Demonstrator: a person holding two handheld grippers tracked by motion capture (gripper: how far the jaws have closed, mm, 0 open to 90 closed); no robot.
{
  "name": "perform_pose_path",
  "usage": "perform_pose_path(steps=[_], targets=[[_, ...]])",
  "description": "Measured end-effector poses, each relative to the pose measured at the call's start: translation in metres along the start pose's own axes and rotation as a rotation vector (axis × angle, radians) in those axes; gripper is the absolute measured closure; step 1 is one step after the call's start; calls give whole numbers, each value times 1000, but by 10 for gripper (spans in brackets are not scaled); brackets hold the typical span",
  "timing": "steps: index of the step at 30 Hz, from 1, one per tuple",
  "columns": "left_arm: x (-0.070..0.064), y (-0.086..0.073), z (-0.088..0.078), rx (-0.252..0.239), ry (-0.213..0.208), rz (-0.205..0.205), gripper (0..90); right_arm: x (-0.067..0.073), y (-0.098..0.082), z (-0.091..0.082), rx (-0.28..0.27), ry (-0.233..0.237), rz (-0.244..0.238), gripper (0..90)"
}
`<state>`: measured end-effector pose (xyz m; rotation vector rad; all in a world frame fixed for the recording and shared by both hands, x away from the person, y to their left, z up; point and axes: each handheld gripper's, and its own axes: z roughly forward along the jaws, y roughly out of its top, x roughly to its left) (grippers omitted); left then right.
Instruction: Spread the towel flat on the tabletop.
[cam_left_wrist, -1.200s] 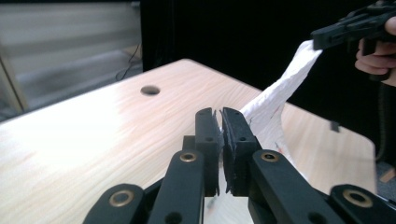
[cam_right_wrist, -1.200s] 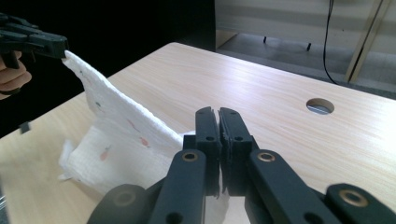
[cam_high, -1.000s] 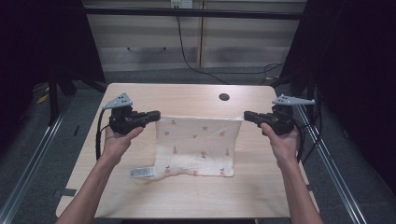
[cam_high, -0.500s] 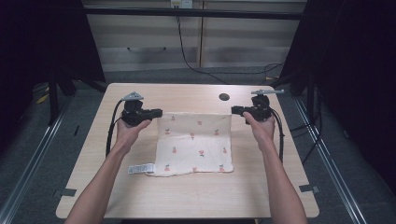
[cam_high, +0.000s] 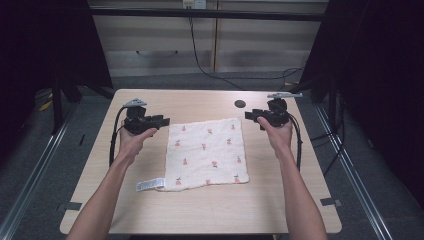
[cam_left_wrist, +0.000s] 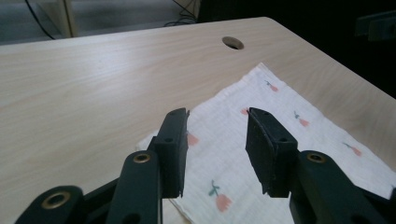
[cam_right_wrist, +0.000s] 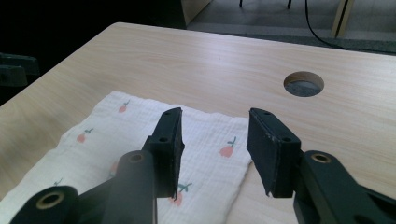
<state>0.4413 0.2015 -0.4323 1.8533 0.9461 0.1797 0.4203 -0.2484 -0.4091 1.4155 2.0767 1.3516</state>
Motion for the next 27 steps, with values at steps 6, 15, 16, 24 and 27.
perform_pose_path(steps=[6,15,16,24,27], targets=[[-2,-11,-10,13,-70,2,540,8,-11,-14,39,6,-69,541],[-12,-27,-32,19,-68,19,504,8,-40,-32,71,22,-89,532],[-15,-28,-34,26,-66,36,495,9,-43,-33,67,25,-89,545],[-34,-47,-50,46,-76,68,494,28,-74,-42,91,64,-131,556],[-39,-55,-52,55,-74,73,504,37,-87,-42,122,79,-140,561]])
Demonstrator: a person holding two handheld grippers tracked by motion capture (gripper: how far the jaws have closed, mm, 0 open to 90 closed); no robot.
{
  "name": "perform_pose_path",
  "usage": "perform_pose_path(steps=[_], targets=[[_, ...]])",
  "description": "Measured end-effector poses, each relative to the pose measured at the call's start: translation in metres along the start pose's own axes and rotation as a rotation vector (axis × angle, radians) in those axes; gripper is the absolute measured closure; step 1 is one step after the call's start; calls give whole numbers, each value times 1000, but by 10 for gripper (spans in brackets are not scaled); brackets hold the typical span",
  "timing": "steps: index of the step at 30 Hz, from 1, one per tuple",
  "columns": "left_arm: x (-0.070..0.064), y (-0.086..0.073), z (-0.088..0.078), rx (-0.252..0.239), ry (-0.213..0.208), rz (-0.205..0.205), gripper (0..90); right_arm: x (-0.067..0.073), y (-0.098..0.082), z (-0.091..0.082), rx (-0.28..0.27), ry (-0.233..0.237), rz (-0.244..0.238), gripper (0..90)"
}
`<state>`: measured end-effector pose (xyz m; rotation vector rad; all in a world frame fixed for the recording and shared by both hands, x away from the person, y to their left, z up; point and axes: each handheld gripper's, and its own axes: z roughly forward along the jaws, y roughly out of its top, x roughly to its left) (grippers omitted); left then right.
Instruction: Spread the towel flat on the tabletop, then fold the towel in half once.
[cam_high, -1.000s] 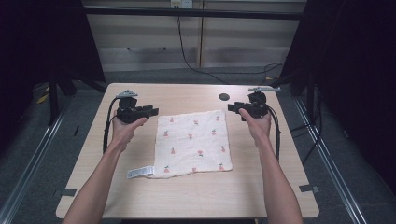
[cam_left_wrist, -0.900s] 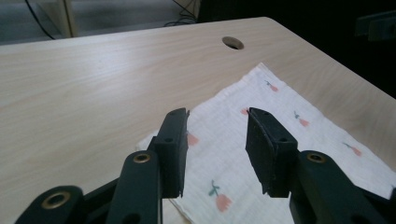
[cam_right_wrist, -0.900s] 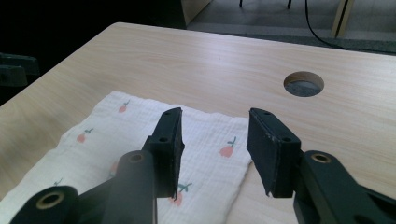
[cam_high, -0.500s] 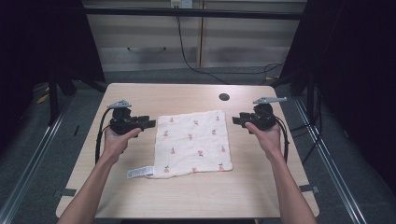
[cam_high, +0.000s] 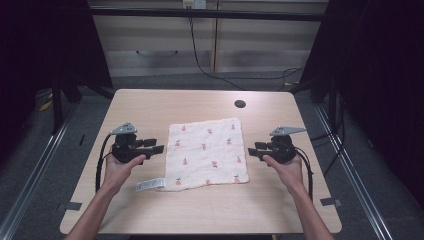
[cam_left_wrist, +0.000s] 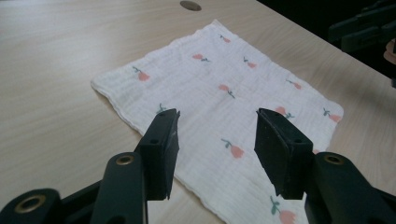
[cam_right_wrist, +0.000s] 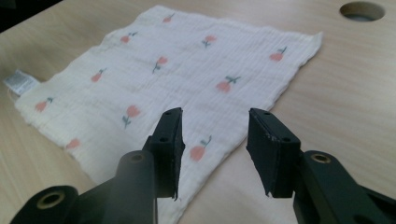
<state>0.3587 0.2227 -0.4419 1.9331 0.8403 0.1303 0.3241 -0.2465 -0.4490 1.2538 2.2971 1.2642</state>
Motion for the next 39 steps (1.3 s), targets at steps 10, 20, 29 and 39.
perform_pose_path(steps=[10,20,29,39], targets=[[-16,-30,-4,72,-21,-17,483,27,-25,6,59,46,-43,572],[-30,-59,1,153,-10,-13,457,37,-42,9,135,53,-82,594],[-35,-70,1,165,2,2,452,41,-52,17,171,50,-95,645],[-33,-72,10,172,-5,-8,462,35,-53,22,187,-11,-114,666]])
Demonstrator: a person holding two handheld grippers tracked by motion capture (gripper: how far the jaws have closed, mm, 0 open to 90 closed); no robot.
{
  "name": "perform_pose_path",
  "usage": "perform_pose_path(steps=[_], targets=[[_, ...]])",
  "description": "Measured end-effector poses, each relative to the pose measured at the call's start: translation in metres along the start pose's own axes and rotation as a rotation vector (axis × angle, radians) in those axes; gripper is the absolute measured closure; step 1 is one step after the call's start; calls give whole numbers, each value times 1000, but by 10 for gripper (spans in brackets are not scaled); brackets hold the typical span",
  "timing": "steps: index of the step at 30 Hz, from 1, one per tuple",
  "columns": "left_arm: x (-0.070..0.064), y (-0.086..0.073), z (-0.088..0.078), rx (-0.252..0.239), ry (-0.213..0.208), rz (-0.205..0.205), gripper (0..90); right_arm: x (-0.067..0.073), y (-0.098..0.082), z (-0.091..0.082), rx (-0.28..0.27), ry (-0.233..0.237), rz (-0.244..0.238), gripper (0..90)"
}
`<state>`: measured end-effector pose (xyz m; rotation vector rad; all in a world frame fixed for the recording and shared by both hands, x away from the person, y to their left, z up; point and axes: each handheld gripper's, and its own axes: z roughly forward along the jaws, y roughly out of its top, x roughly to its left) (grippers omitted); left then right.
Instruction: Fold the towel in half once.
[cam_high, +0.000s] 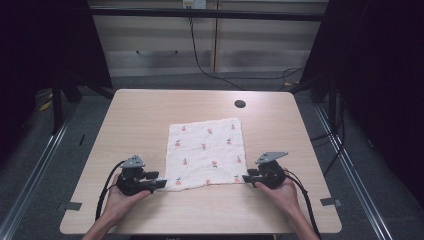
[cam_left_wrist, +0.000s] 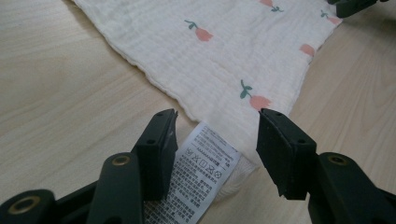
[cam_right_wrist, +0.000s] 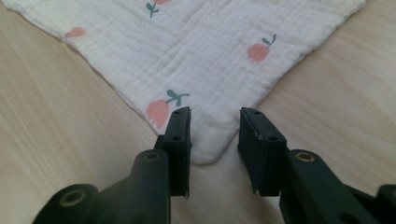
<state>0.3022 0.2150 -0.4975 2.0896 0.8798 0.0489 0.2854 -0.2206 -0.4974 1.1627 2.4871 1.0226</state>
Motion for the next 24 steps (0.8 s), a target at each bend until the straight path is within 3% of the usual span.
perform_pose_path(steps=[4,6,11,17,21,24], targets=[[-5,0,3,3,-2,16,436,4,-1,0,-1,26,-18,822],[-8,0,5,7,-6,29,437,5,-1,0,-3,36,-25,858],[-14,-2,7,18,3,88,562,9,-5,-3,-2,85,-6,871],[-16,-5,10,32,-14,106,649,16,-11,-8,8,97,-1,871],[-17,-5,9,48,-18,120,796,19,-17,-13,4,102,15,871],[-17,-6,7,43,-33,104,855,22,-20,-15,4,116,23,871]])
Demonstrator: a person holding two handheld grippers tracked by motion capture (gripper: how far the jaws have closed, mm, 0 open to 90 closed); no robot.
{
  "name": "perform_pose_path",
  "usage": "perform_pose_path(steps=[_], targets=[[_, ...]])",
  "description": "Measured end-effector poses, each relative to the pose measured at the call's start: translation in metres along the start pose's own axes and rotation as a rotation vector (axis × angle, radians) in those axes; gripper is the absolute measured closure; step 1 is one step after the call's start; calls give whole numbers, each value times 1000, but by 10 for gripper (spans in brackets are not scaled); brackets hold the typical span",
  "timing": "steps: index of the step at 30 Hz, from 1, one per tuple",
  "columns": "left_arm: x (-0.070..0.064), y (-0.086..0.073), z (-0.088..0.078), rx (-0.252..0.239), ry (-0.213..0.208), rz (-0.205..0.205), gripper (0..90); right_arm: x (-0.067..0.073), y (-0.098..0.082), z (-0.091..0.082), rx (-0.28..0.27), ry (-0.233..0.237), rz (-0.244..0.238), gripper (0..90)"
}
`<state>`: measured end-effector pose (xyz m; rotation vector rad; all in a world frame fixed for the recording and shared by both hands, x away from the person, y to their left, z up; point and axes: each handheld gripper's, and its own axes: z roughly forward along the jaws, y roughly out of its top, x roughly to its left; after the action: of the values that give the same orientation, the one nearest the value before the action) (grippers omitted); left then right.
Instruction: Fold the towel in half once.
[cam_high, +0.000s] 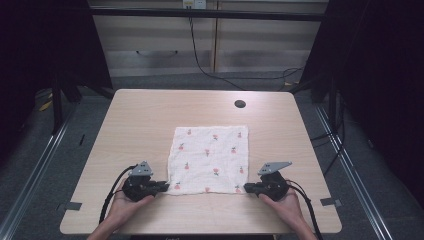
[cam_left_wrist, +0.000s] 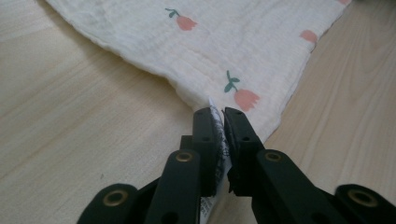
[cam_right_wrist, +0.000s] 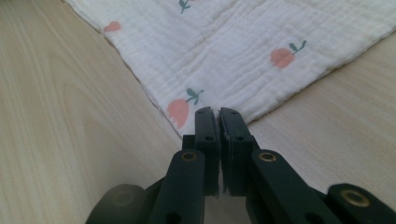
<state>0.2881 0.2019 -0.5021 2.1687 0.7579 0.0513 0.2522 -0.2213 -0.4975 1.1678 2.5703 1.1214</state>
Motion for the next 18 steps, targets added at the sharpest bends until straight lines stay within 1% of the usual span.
perform_pose_path(steps=[1,2,3,5,6,7,8,9,10,12,13,14,15,16,17,18], targets=[[0,-1,-2,-4,-1,-11,856,2,-1,-1,0,5,1,870],[-1,-2,-4,-4,-14,-23,856,4,-2,-2,3,9,1,871],[-2,-2,-5,-9,-17,-22,856,7,-4,-3,-1,15,1,871],[-7,-3,-9,-1,-11,-6,862,11,-7,-5,6,24,-4,871],[-9,-3,-10,-5,-6,7,863,13,-9,-6,7,27,-3,871],[-12,-3,-12,-9,-19,15,867,16,-10,-7,7,30,-2,871],[-16,-3,-13,-10,-21,18,871,17,-12,-8,7,26,-9,871],[-17,-3,-14,1,-22,27,873,19,-14,-9,11,27,-5,871],[-19,-5,-15,-2,-27,27,874,19,-15,-10,6,34,-3,871],[-20,-8,-17,-1,-39,18,876,22,-19,-14,11,27,2,870],[-22,-10,-18,-1,-44,7,876,23,-20,-15,7,29,4,869],[-23,-11,-19,-2,-58,7,877,24,-23,-17,4,19,-2,866],[-26,-12,-20,0,-70,6,876,25,-24,-18,2,19,8,867],[-29,-13,-20,4,-75,0,876,26,-26,-20,5,17,10,867],[-32,-14,-20,5,-87,3,876,27,-27,-21,8,17,12,867],[-35,-14,-20,11,-86,5,876,28,-29,-22,8,17,16,867]])
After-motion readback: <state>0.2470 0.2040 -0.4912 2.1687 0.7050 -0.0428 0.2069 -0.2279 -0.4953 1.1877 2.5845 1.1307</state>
